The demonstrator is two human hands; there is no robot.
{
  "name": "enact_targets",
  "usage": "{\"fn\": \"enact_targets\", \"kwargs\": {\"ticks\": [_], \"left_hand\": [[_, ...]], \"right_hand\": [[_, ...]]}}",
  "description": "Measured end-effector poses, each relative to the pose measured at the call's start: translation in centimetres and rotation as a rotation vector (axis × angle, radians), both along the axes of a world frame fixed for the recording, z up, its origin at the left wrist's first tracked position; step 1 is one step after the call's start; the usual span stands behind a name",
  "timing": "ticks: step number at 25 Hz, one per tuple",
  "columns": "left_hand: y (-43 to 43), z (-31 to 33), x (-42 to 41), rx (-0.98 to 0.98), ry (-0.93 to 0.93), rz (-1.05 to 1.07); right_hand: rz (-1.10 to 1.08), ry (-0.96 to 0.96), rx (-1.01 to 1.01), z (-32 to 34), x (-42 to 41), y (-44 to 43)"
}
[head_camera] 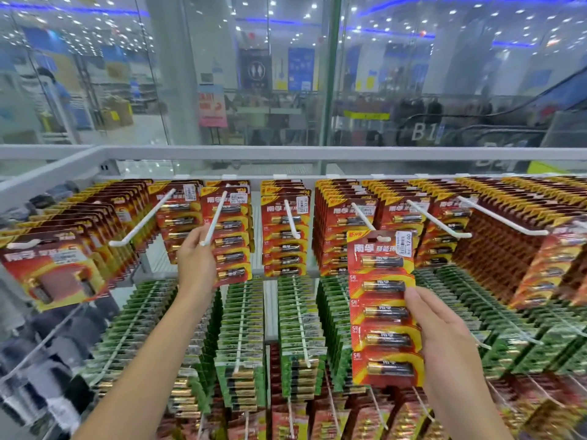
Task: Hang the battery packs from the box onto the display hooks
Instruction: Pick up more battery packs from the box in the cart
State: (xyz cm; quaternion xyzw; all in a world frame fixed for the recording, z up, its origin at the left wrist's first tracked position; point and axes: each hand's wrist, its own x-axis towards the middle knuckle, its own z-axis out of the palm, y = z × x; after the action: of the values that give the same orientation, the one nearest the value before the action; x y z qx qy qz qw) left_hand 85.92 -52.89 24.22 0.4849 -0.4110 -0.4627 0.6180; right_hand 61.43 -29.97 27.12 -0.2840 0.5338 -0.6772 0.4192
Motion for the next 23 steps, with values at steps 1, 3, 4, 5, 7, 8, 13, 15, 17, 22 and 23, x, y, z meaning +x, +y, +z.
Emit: {"fn": "enact_targets", "kwargs": {"ticks": [1, 3, 4, 5, 7, 8, 13, 15, 17, 22, 23], "left_hand": [[-0.2, 0.1, -0.1, 0.003, 0.003, 0.003], [-0.2, 0.6, -0.4, 0.005, -0.023, 0.025], [-0.2, 0.9, -0.6, -0.003, -0.051, 0.038], [-0.5, 0.9, -0.7, -0.007, -0.062, 0.044], [-1.2, 0.7, -0.8, 0.001, -0.052, 0.032], [-1.3, 0.7, -0.9, 0.002, -0.04, 0.03], [-2.4, 0.4, -1.3, -0.001, -0.07, 0.046], [-2.9, -0.2, -0.9, -0.004, -0.104, 0.087], [-3.0, -0.7, -0.3, -0.02, -0.159, 0.12], [0.2, -2.1, 1.5, -0.06, -0.215, 0.124], [1.4, -2.4, 1.7, -0.062, -0.206, 0.104]], "right_hand": [[0.006, 0.011, 0.004, -0.2, -0.2, -0.7], [0.007, 0.038, 0.011, -0.4, -0.6, -2.6], [0.003, 0.06, 0.02, -0.5, -0.7, -3.7], [-0.006, 0.073, 0.02, -0.6, -0.9, -5.0], [-0.017, 0.111, 0.005, -0.8, -1.4, -7.5], [-0.015, 0.129, -0.006, -0.8, -1.5, -8.6], [-0.028, 0.15, 0.006, -2.0, -2.1, -12.0], [-0.02, 0.187, 0.007, -3.3, -2.8, -12.6], [-0.036, 0.258, -0.005, -3.6, -3.1, -12.3], [-0.097, 0.351, 0.024, -5.1, -3.3, -11.0], [-0.113, 0.356, 0.043, -5.7, -3.3, -10.6]]}}
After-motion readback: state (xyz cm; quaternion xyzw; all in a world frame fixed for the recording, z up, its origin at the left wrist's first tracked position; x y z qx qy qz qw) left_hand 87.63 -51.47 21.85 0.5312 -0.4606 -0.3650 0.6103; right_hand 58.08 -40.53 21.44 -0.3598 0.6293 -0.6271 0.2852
